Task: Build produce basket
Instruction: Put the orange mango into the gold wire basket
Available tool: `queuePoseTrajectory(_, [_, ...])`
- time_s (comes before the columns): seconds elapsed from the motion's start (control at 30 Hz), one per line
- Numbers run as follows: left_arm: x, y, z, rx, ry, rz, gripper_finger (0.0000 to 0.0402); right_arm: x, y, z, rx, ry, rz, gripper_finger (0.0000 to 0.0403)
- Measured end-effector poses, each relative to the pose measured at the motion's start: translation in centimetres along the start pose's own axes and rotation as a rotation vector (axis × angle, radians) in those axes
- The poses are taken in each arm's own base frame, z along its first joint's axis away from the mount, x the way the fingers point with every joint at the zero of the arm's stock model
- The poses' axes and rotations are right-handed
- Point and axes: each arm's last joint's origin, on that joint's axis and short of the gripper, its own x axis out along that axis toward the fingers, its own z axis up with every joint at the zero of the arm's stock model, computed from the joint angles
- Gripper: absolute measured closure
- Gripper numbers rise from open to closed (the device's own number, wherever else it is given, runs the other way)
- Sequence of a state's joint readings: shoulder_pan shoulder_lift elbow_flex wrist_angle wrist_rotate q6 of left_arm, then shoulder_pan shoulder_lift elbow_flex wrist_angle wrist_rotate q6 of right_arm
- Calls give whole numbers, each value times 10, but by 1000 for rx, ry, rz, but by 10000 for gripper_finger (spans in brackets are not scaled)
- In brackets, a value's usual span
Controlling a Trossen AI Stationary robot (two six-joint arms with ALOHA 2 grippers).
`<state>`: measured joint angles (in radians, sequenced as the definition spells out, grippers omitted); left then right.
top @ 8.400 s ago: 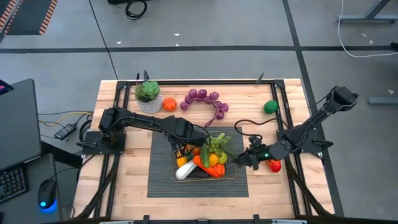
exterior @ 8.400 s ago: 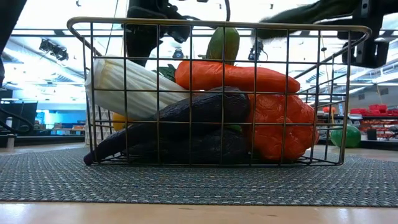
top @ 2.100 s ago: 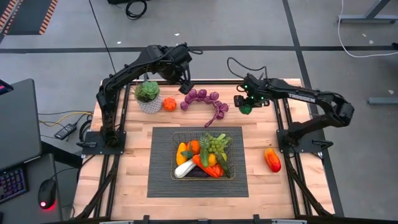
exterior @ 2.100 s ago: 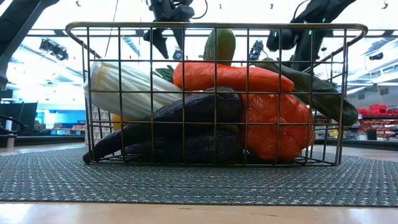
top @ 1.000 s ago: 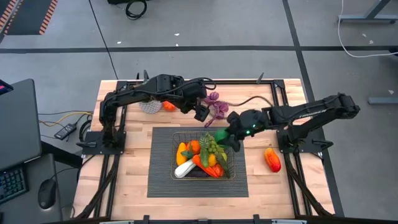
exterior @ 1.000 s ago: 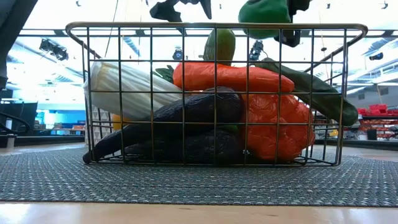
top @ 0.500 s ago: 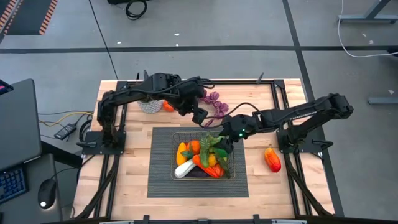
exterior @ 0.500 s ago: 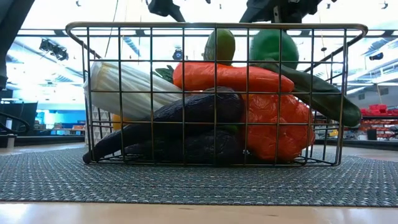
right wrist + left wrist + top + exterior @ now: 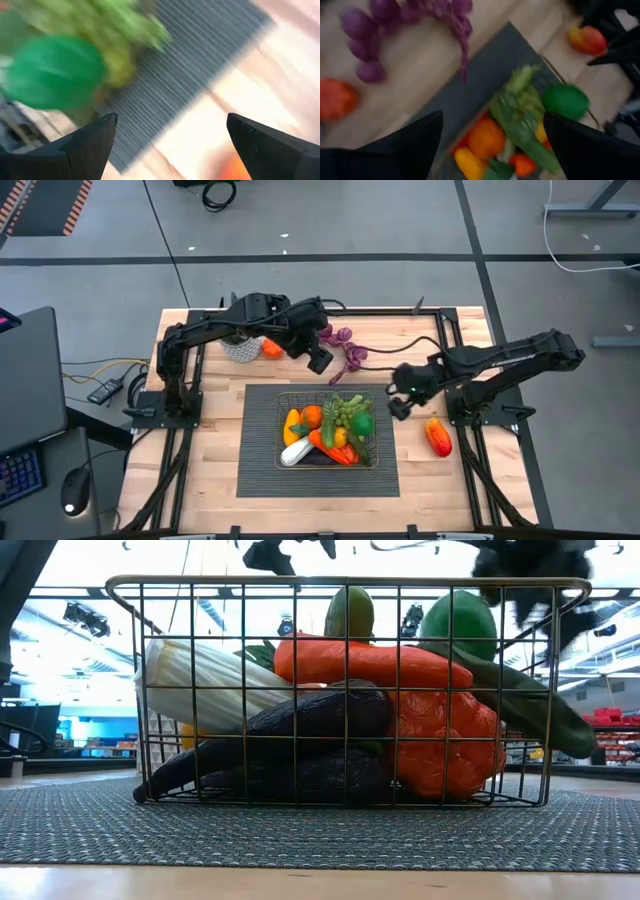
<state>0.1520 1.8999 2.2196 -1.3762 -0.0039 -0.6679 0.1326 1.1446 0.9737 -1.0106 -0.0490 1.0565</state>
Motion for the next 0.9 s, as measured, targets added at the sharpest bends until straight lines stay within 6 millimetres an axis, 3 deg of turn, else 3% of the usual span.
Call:
queuePoseTrajectory(0.13, [0, 6, 13, 33, -94, 20, 49, -8, -11, -20, 138, 71, -110, 19])
queuePoseTrajectory(0.33, [-2, 27, 35, 59, -178, 24, 49, -6, -8, -36, 215, 100, -145, 19])
queuePoseTrajectory(0.63, [-4, 60, 54, 134, -159, 20, 49, 29, -16, -61, 318, 217, -296, 19])
queuePoseTrajectory(0.9, [-5, 72, 60, 219, -149, -7, 49, 62, -27, -84, 411, 259, -381, 19])
